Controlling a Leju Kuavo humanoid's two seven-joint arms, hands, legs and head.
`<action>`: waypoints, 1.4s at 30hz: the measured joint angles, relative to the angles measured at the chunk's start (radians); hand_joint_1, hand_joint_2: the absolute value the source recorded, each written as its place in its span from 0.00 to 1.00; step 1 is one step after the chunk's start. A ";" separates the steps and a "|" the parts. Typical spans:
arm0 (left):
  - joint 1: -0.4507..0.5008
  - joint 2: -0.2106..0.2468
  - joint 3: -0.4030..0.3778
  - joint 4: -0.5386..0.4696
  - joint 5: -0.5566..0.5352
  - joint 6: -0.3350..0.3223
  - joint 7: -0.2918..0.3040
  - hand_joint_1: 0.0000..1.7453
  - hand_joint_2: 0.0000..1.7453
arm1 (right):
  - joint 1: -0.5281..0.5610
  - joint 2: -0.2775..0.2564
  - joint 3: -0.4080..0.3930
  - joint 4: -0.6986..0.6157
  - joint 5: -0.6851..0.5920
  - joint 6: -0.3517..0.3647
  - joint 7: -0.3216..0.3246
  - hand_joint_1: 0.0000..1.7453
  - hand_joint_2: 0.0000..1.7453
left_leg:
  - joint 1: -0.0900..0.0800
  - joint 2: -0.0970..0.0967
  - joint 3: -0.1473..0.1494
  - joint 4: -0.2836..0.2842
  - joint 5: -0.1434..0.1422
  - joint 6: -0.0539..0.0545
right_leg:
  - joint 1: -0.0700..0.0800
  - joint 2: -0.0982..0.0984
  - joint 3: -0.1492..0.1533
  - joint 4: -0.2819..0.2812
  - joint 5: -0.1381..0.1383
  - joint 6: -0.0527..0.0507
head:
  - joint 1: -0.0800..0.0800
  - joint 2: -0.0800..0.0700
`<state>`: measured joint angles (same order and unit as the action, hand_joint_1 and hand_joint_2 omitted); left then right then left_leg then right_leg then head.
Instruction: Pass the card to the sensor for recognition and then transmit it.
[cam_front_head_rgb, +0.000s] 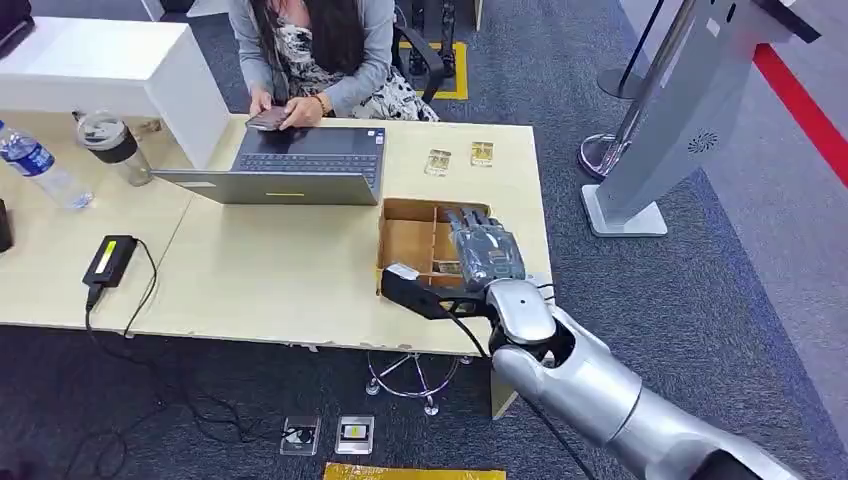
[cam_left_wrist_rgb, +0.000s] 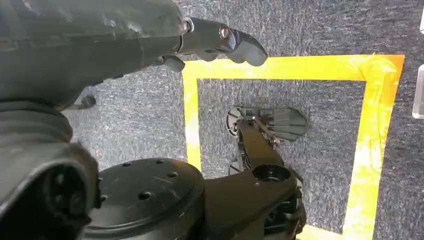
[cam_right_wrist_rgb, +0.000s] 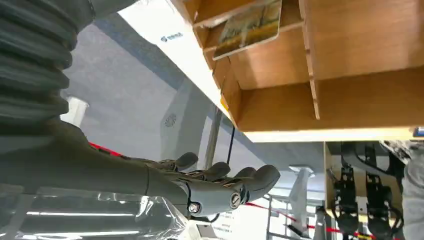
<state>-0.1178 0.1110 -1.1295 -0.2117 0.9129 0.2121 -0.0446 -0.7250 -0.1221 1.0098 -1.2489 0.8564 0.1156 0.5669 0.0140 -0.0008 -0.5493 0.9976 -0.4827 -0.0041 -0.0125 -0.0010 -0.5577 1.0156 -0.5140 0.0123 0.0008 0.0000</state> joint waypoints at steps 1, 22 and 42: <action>0.000 0.000 0.000 0.000 -0.001 0.000 0.000 0.00 0.00 | 0.000 0.000 0.004 0.006 -0.005 -0.002 0.000 0.00 1.00 | 0.000 0.000 0.000 0.000 0.000 0.000 | 0.000 0.000 0.000 0.000 0.000 0.000 | 0.000 0.000; 0.000 0.000 0.000 0.000 -0.016 -0.009 0.003 0.00 0.00 | 0.003 0.053 0.027 0.177 -0.032 -0.090 -0.002 0.00 1.00 | 0.000 0.000 0.000 0.000 0.000 0.000 | 0.000 0.000 0.000 0.000 0.000 0.000 | 0.000 0.000; 0.000 0.000 0.000 0.000 -0.021 -0.006 0.003 0.00 0.00 | -0.001 0.083 0.039 0.244 -0.030 -0.113 -0.016 0.00 1.00 | 0.000 0.000 0.000 0.000 0.000 0.000 | 0.000 0.000 0.000 0.000 0.000 0.000 | 0.000 0.000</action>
<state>-0.1177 0.1110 -1.1295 -0.2117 0.8915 0.2064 -0.0412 -0.7264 -0.0389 1.0483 -1.0044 0.8266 0.0031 0.5505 0.0140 -0.0010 -0.5494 0.9976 -0.4826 -0.0041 -0.0125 -0.0011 -0.5577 1.0156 -0.5140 0.0123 0.0004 0.0000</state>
